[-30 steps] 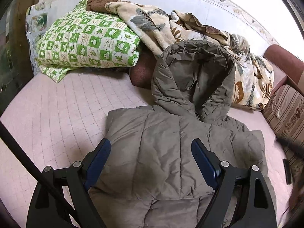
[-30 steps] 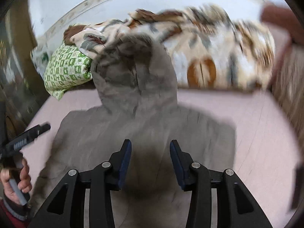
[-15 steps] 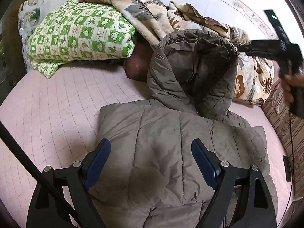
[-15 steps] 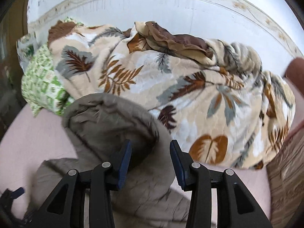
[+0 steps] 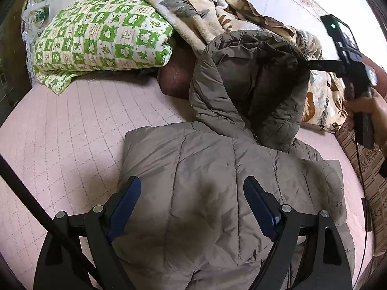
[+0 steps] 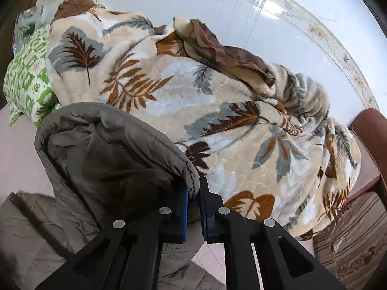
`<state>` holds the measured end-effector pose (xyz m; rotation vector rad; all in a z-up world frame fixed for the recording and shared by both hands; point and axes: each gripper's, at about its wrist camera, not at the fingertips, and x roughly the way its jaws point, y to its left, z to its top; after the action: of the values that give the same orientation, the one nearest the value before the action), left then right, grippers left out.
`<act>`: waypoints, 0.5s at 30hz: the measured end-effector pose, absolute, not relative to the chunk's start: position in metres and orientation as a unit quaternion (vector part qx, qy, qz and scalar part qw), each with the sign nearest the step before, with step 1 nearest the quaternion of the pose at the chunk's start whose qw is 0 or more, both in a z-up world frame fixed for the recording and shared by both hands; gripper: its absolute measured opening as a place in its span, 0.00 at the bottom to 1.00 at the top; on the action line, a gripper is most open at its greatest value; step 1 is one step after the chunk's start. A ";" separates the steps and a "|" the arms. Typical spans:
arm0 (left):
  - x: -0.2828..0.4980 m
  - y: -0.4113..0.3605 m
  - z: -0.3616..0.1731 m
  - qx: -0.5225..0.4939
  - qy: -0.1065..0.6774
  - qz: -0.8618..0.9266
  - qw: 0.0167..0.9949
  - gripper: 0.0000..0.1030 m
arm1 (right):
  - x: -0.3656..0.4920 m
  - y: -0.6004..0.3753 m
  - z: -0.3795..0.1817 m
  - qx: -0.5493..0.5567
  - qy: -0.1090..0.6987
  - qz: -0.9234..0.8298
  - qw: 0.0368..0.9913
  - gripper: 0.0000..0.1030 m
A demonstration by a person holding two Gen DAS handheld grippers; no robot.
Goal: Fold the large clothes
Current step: 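Grasp the hood with the right gripper and fold it down onto the body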
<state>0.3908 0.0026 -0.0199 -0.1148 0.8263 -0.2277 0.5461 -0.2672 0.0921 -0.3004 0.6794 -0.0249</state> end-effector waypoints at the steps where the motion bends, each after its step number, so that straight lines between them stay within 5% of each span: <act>1: 0.391 0.003 -0.020 -0.057 0.400 -0.110 0.908 0.84 | 0.539 -0.268 0.094 -0.141 0.329 -0.008 0.934 0.08; 15: 0.386 0.021 -0.006 -0.130 0.388 -0.125 0.904 0.84 | 0.386 -0.268 0.114 -0.106 0.283 0.061 0.951 0.06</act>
<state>0.3861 0.0208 -0.0057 -0.2677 0.8025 -0.2584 0.3856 -0.2684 0.1140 -0.2147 0.5750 0.1246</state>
